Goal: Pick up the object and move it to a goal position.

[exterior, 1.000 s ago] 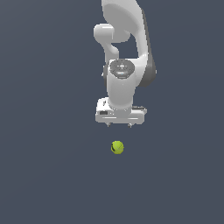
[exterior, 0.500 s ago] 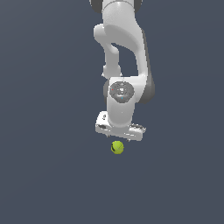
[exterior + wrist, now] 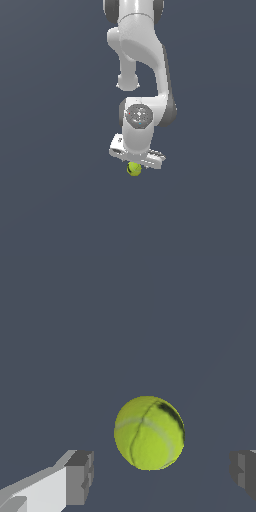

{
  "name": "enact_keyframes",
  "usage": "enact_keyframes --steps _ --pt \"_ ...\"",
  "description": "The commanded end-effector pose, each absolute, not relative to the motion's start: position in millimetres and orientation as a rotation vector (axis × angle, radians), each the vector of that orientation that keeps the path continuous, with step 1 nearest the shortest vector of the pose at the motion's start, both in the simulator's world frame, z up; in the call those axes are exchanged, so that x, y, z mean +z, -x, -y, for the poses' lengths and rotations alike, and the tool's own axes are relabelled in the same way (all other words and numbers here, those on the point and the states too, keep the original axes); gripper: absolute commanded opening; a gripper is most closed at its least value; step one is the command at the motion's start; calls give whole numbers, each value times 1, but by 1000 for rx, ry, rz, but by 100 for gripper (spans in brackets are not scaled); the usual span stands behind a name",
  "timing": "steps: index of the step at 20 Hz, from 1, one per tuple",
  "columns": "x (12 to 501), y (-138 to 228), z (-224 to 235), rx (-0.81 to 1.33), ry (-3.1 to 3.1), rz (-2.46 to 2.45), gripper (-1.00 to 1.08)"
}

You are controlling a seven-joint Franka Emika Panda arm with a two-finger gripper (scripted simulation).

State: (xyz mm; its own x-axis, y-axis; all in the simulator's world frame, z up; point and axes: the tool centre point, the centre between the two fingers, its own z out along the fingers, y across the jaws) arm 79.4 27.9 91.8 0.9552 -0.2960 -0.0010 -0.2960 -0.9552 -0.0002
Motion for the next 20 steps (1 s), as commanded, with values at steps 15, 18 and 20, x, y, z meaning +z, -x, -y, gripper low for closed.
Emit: enact_keyframes --steps 15,18,20 --pt "42 -79 -28 0 3105 -476 100" --pt "41 -80 -28 0 3105 -476 100" --pt "41 -80 -28 0 3105 -476 -100"
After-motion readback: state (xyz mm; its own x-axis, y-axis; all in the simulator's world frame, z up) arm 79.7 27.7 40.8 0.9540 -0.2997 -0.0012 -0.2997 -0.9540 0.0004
